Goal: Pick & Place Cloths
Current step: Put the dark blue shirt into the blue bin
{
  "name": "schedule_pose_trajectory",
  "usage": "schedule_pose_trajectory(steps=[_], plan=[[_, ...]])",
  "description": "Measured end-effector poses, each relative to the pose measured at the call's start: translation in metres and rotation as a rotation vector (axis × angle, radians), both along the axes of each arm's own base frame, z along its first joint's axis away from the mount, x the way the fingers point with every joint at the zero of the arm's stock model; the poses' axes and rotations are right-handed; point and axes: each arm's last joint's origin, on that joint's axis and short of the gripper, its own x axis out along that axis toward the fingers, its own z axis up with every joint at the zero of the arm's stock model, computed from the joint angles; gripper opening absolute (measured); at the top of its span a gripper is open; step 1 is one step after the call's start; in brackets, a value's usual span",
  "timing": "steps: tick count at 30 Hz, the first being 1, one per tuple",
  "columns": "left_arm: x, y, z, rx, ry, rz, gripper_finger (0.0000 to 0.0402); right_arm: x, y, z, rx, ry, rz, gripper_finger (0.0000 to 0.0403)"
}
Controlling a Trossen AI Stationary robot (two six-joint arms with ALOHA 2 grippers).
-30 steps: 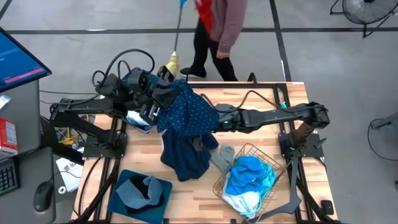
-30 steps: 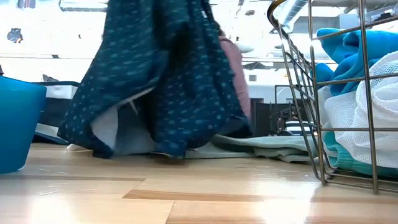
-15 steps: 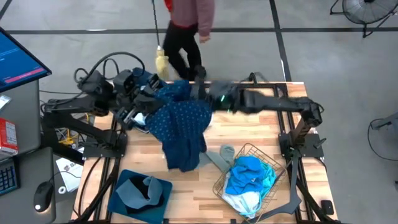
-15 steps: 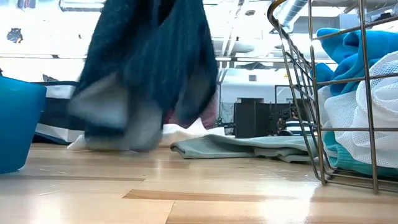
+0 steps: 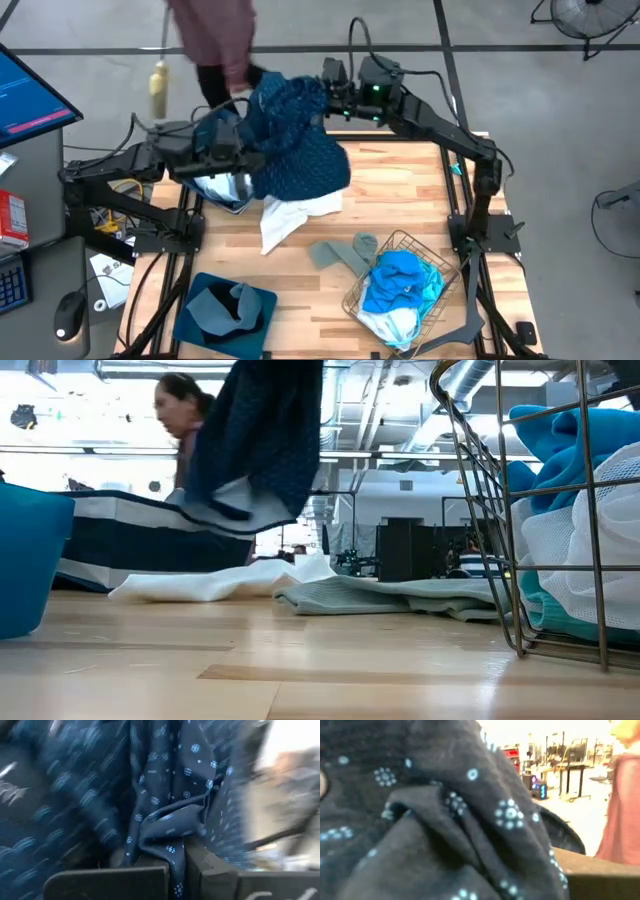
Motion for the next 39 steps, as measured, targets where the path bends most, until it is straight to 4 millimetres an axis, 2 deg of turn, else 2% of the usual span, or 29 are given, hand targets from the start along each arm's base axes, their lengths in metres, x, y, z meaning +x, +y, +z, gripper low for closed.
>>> schedule_pose_trajectory(steps=[6, 8, 11, 17, 21, 25, 30, 33, 39], plan=[[-0.007, 0.017, -0.015, 0.104, 0.196, 0.334, 0.0001, 0.028, -0.014, -0.023, 0.056, 0.034, 0.060, 0.0003], [-0.010, 0.020, -0.016, 0.166, 0.244, 0.393, 0.0002, 0.036, -0.015, -0.027, 0.049, 0.028, 0.077, 0.0003], [-0.021, 0.022, -0.014, 0.227, 0.280, 0.415, 0.0011, 0.036, -0.015, -0.024, 0.040, 0.039, 0.089, 0.0003], [-0.053, 0.021, -0.009, 0.212, 0.280, 0.431, 0.0087, 0.021, -0.011, -0.007, -0.008, 0.011, 0.092, 0.0003], [-0.057, 0.020, -0.010, 0.208, 0.290, 0.422, 0.0157, 0.010, -0.010, 0.003, -0.024, -0.003, 0.095, 0.0003], [-0.043, 0.022, -0.016, 0.221, 0.339, 0.436, 0.0228, 0.011, -0.009, 0.002, -0.023, -0.001, 0.099, 0.0003], [-0.012, 0.027, -0.031, 0.247, 0.442, 0.501, 0.0302, 0.019, -0.002, -0.004, -0.021, 0.011, 0.152, 0.0003], [0.004, 0.033, -0.040, 0.245, 0.487, 0.502, 0.0334, 0.021, 0.005, -0.005, -0.022, 0.018, 0.183, 0.0003], [0.029, 0.040, -0.049, 0.183, 0.464, 0.340, 0.0373, 0.024, 0.020, -0.005, -0.042, 0.025, 0.235, 0.0003]])
